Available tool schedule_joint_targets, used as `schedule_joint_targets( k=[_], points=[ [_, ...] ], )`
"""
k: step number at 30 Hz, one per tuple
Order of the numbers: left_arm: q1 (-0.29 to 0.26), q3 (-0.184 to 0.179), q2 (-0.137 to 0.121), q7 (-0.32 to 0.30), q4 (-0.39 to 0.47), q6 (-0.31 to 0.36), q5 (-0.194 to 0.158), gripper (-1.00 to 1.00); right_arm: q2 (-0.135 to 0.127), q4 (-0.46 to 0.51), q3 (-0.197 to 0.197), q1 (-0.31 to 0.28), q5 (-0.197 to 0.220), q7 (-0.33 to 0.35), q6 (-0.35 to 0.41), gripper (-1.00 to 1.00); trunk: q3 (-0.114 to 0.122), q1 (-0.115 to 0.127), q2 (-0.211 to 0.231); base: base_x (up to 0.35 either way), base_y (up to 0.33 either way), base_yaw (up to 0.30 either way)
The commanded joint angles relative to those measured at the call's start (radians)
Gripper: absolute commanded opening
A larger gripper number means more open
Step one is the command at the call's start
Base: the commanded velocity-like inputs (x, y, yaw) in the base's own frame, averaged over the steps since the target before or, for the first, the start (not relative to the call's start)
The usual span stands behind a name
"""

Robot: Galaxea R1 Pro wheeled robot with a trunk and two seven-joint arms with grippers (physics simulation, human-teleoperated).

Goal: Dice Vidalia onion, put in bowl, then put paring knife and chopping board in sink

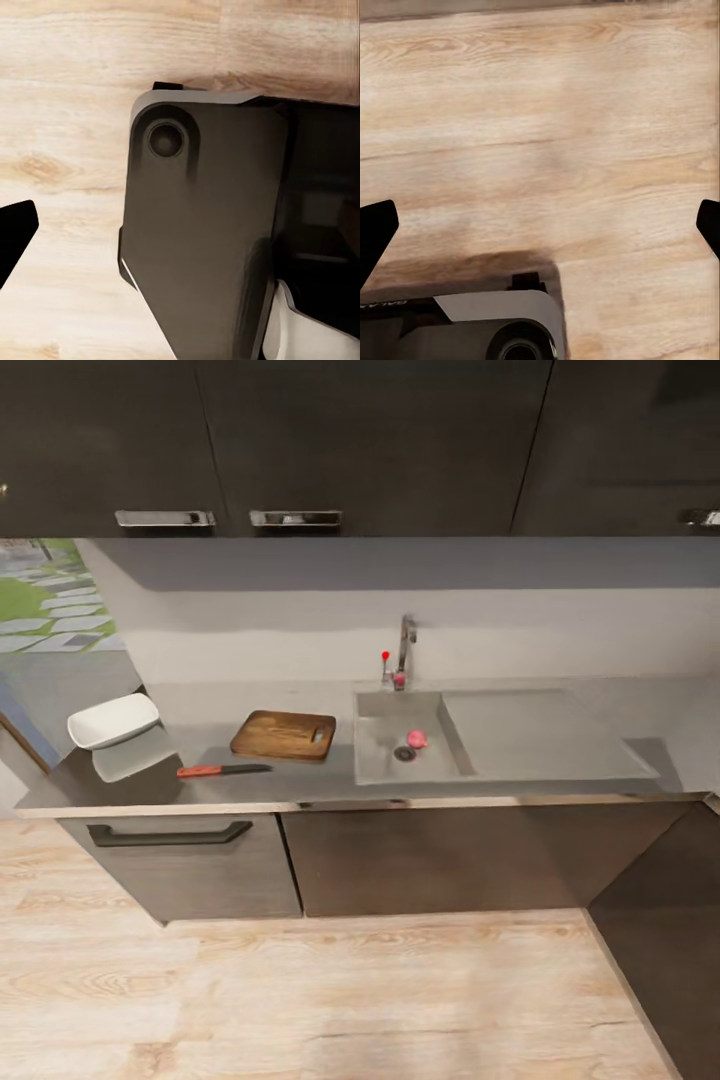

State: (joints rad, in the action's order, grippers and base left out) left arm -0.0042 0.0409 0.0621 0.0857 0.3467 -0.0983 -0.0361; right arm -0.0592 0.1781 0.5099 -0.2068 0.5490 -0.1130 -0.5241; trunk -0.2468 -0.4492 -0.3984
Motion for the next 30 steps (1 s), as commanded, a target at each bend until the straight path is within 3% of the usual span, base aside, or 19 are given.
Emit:
schedule_joint_targets(
  k=[1, 10, 18, 30],
  points=[
    [0.0, 0.004, 0.001, 0.0, 0.0, -0.003, -0.004, 1.0, -0.001, 0.001, 0.009, 0.0, 0.002, -0.008, 0.0, 1.0, -0.002, -0.001, -0.002, 0.183, -0.278, 0.174],
    [0.0, 0.005, 0.001, 0.0, -0.001, -0.003, -0.004, 1.0, -0.002, 0.001, 0.009, 0.0, 0.002, -0.008, 0.0, 1.0, -0.002, -0.001, -0.002, 0.188, -0.276, 0.135],
    [0.0, 0.004, 0.002, 0.001, -0.002, -0.003, -0.004, 1.0, -0.002, 0.001, 0.009, 0.0, 0.002, -0.008, 0.0, 1.0, -0.002, -0.001, -0.002, 0.155, -0.276, 0.008],
    [0.0, 0.004, 0.002, 0.001, -0.002, -0.003, -0.004, 1.0, -0.002, 0.001, 0.009, 0.0, 0.002, -0.008, 0.0, 1.0, 0.0, -0.001, -0.002, 0.015, -0.232, -0.053]
  ],
)
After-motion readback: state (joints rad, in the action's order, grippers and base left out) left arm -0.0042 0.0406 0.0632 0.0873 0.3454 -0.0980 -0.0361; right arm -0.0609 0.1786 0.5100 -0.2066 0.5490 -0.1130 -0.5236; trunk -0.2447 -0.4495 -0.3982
